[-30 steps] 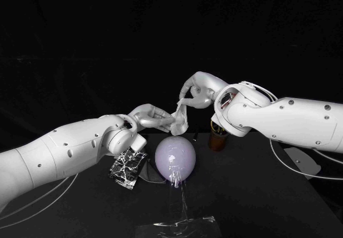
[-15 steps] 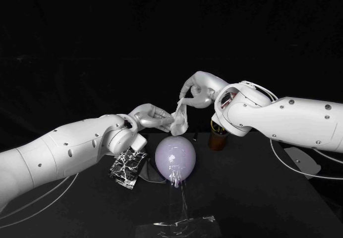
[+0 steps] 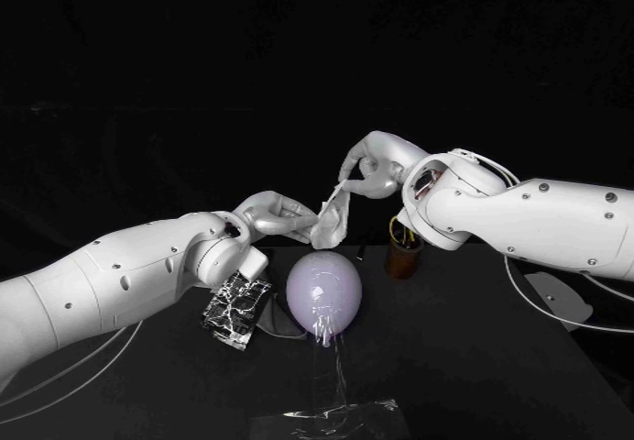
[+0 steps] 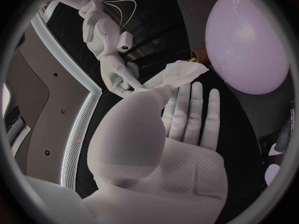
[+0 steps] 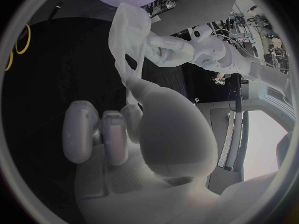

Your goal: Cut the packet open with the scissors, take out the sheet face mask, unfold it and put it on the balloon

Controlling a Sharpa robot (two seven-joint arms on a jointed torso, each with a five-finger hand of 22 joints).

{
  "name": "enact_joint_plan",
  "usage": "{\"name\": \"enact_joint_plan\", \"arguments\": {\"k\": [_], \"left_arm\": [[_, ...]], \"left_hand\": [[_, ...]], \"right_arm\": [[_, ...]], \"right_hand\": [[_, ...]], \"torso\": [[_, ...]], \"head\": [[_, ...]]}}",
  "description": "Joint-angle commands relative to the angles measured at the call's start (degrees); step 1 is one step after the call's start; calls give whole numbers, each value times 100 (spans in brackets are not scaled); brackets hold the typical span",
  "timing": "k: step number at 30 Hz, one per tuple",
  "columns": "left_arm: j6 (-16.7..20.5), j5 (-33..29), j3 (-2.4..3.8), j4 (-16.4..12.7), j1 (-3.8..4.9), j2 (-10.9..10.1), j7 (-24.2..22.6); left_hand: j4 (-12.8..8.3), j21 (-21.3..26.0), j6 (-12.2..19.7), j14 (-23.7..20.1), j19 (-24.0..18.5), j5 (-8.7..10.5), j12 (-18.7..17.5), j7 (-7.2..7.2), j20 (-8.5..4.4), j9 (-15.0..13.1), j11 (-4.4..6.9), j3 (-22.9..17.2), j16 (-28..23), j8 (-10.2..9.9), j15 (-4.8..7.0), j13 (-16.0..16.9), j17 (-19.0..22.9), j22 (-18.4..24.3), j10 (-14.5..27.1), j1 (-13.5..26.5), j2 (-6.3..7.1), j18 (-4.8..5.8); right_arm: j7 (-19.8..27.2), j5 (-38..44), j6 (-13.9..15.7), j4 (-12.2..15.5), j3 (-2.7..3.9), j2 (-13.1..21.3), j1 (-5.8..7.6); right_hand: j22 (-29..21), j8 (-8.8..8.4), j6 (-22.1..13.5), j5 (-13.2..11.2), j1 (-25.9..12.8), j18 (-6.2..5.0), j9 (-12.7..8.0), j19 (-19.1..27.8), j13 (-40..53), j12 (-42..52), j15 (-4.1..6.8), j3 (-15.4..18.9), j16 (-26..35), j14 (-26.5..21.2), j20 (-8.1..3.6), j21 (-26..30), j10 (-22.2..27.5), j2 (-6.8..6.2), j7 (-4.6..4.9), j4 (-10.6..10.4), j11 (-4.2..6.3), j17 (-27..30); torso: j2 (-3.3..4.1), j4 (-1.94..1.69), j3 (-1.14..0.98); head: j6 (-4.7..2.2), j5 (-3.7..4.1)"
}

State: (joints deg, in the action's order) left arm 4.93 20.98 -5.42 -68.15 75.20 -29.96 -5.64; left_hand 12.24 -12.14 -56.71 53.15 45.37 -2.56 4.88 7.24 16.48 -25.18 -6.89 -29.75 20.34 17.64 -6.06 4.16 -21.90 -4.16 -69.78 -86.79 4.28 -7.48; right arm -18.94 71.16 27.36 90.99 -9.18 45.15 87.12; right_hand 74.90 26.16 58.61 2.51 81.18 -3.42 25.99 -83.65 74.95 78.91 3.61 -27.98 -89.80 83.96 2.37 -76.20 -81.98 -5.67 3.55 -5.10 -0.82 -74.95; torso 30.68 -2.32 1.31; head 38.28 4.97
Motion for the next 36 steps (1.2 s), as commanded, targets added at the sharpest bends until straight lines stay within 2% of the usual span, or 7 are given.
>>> {"name": "enact_joint_plan", "arguments": {"k": [1, 25, 36], "left_arm": [[-13, -298, 4, -7, -7, -17, -98], [-184, -678, 4, 4, -22, -61, 6], [-219, -865, 4, 25, -22, -72, 62]], "left_hand": [[6, -6, -2, 49, 19, -19, 16, -54, 5, -122, 8, -22, -30, 34, 8, -2, -5, -3, -51, 43, -37, -91], [32, 2, 1, 37, 15, -17, 8, -68, 6, -198, 20, -4, -62, 100, 9, -8, -9, 0, -112, 100, -42, -96], [92, 16, 26, 34, 10, -16, -11, -6, 9, -259, 47, 52, -81, 147, 22, -16, -20, 5, -145, 178, -47, -95]], "right_arm": [[-5, 60, -57, 5, 7, 42, 6], [-12, 60, -32, 12, 6, 147, 6], [-11, 60, -19, 44, 6, 189, 6]], "right_hand": [[1188, 26, 49, 29, -30, 98, 13, -234, 680, 19, 42, -44, -20, 604, -18, -9, -303, 37, 7, -5, 149, -1505], [1188, 26, 49, 29, -33, 99, 13, -235, 679, 18, 41, -46, -20, 604, -18, -11, -303, 35, 7, -5, 149, -1505], [1188, 26, 49, 29, -33, 99, 13, -235, 679, 18, 41, -46, -20, 604, -18, -11, -303, 35, 7, -5, 149, -1505]], "torso": [[-1, -2, 0], [-1, -2, 0], [1, 1, 0]], "head": [[0, 0], [-2, 2], [3, 8]]}}
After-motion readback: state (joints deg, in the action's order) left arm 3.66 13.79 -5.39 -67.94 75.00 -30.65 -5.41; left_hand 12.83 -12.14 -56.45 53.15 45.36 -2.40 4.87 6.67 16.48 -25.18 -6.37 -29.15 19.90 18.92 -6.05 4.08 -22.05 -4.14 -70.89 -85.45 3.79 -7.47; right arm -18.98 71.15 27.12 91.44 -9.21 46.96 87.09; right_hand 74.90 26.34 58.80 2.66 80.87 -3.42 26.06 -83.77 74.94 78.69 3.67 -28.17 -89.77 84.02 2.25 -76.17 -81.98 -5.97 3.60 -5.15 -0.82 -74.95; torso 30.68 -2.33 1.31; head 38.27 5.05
